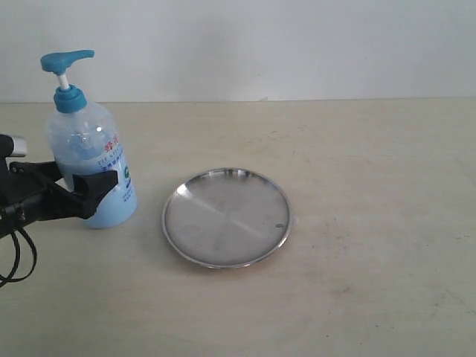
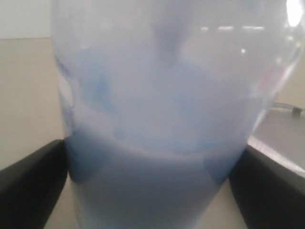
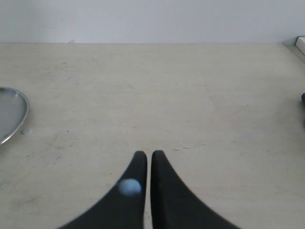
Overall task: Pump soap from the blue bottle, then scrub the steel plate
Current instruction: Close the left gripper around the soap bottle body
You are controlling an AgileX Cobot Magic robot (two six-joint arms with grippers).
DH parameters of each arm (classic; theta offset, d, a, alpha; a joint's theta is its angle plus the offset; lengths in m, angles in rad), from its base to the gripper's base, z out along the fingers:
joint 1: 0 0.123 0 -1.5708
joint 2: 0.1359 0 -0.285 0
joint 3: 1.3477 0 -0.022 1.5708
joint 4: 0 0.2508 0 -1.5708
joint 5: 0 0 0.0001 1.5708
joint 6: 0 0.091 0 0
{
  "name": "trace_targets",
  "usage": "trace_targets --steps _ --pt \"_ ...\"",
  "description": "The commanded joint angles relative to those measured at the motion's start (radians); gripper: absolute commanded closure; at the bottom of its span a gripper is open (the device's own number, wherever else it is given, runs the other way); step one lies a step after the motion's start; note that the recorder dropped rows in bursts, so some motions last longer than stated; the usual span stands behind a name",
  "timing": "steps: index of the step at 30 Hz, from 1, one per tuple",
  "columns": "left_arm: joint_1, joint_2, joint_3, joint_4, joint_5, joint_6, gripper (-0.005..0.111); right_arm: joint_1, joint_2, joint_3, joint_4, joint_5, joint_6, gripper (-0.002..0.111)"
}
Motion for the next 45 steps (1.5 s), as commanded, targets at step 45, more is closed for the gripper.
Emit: trace_targets --steps 45 --pt "-0.002 0.001 -0.052 -0.064 0.061 0.088 -0.003 -0.001 -0.005 -0.001 -0.103 -0.048 -0.147 0.107"
